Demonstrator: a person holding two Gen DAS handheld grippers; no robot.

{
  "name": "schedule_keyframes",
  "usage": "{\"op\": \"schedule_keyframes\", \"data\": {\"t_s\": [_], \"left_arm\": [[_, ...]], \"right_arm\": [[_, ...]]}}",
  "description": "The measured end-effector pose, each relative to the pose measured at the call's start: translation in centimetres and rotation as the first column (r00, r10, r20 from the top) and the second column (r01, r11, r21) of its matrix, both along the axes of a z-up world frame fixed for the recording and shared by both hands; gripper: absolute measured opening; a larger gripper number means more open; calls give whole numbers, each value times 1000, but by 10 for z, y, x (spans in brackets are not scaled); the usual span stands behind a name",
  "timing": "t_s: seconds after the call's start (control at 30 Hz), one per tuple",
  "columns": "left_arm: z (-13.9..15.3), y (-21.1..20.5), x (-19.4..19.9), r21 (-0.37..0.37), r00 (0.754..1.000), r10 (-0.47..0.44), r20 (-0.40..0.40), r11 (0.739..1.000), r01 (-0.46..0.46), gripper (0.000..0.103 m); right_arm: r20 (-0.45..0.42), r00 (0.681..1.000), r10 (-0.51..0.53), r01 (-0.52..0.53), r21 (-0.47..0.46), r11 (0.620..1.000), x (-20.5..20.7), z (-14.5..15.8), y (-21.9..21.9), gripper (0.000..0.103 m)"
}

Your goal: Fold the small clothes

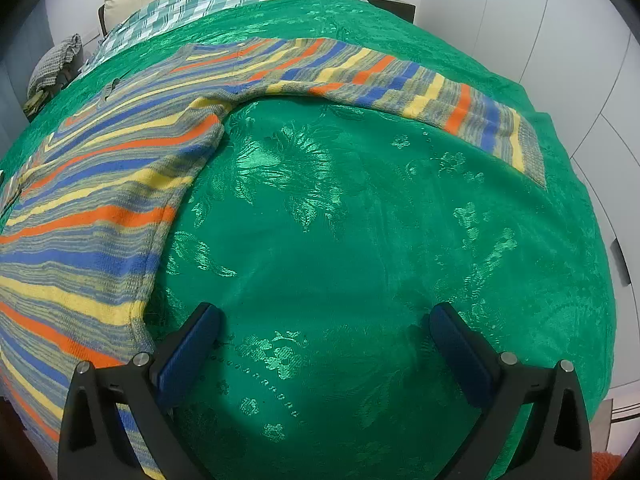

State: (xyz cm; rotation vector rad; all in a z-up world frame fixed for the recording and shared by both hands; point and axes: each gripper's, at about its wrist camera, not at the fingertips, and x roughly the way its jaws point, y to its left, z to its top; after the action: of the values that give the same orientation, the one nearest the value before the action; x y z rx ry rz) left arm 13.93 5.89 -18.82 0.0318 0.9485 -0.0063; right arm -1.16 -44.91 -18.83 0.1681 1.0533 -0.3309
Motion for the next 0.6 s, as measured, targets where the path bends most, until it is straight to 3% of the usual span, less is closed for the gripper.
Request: {"op": "schedule_keyframes", "data": {"t_s": [0.27,0.37,0.4,0.47,0.6], "left_arm": [[1,-1,0,6,1000,7,-3,1000,-7,102],[20,0,1,16,998,-6,-67,1000,7,100],[31,0,-1,7,998,-25,-50,1000,25,100],[67,-3,6,-16,994,-106,30,994,106,100],[113,-42,69,33,951,-302,63,953,300,101]], "right_arm": [[-1,1000,1,-1,0,1000,1,0,0,103],[-27,1000,14,-13,20,1000,4,7,-3,102],[-32,999,20,-18,42,999,4,14,-5,99],[43,999,29,-33,82,996,1,44,-12,96],[148,973,175,-174,-18,985,42,103,-16,96]]}}
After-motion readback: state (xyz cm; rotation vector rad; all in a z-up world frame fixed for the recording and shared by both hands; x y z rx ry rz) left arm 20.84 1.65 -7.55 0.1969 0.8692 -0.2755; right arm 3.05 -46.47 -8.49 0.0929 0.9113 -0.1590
